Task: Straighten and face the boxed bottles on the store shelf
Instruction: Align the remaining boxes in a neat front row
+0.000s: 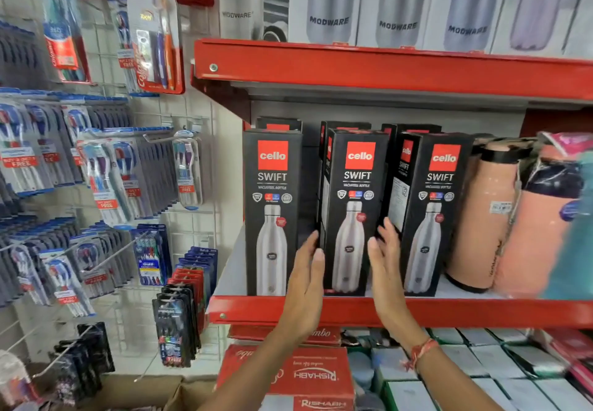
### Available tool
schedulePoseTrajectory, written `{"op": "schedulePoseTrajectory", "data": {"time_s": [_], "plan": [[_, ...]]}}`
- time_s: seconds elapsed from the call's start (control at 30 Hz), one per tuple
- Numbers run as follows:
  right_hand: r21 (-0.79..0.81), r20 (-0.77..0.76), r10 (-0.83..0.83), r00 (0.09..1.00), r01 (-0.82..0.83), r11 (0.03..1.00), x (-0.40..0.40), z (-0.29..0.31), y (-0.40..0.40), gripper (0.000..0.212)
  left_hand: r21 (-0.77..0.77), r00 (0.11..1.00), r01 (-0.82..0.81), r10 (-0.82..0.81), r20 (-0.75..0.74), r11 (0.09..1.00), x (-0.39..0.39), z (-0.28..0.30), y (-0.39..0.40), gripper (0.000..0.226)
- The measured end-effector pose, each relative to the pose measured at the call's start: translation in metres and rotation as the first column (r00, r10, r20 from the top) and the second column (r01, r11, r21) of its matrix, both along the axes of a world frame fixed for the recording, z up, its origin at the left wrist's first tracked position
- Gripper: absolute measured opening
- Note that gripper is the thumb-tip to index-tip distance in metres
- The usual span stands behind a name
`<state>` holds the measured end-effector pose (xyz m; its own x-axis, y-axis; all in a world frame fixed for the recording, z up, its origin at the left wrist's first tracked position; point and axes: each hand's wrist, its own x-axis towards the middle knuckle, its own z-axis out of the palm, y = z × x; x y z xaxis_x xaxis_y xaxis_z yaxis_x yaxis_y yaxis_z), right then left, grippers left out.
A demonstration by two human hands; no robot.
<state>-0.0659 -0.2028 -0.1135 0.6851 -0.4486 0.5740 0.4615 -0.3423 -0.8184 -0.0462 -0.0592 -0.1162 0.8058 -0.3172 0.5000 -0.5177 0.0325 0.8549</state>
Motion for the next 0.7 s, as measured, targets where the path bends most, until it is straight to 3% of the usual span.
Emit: {"op": "schedulePoseTrajectory", "data": {"time_s": [0.13,0.23,0.33,0.43,0.53,0.6,0.63,0.7], "plan": [[-0.026,-0.199,0.217,0.956,-0.227,0.974,0.0,0.002,-0.012,0.067,-0.034,0.973,0.131,-0.135,-0.19,0.991,0.011,0.009,-0.026,0.056],[-0.063,-0.279,0.27,0.921,-0.298,0.952,-0.006,0.006,-0.018,0.085,-0.008,0.965,0.148,-0.146,-0.217,0.989,0.014,0.008,-0.027,0.058],[-0.069,-0.311,0.313,0.897,-0.35,0.934,-0.018,0.006,-0.022,0.069,0.004,0.966,0.119,-0.115,-0.231,0.993,0.014,0.002,-0.025,0.067],[-0.077,-0.318,0.337,0.886,-0.378,0.923,-0.026,0.002,-0.03,0.081,-0.033,0.953,0.152,-0.156,-0.259,0.988,0.023,-0.007,-0.025,0.064],[-0.078,-0.316,0.354,0.88,-0.396,0.915,-0.03,0.0,-0.034,0.076,-0.101,0.914,0.079,-0.112,-0.391,0.992,0.038,-0.013,-0.038,0.024],[-0.088,-0.325,0.362,0.874,-0.409,0.908,-0.031,0.003,-0.036,0.073,-0.088,0.914,0.046,-0.078,-0.398,0.995,0.057,-0.031,-0.036,0.011],[-0.1,-0.334,0.359,0.872,-0.411,0.906,-0.033,0.004,-0.036,0.07,-0.078,0.914,0.048,-0.076,-0.399,0.996,0.055,-0.031,-0.034,0.017],[-0.131,-0.326,0.327,0.887,-0.385,0.914,-0.034,0.004,-0.038,0.062,-0.046,0.942,0.043,-0.056,-0.33,0.998,0.039,-0.02,-0.031,0.052]]}}
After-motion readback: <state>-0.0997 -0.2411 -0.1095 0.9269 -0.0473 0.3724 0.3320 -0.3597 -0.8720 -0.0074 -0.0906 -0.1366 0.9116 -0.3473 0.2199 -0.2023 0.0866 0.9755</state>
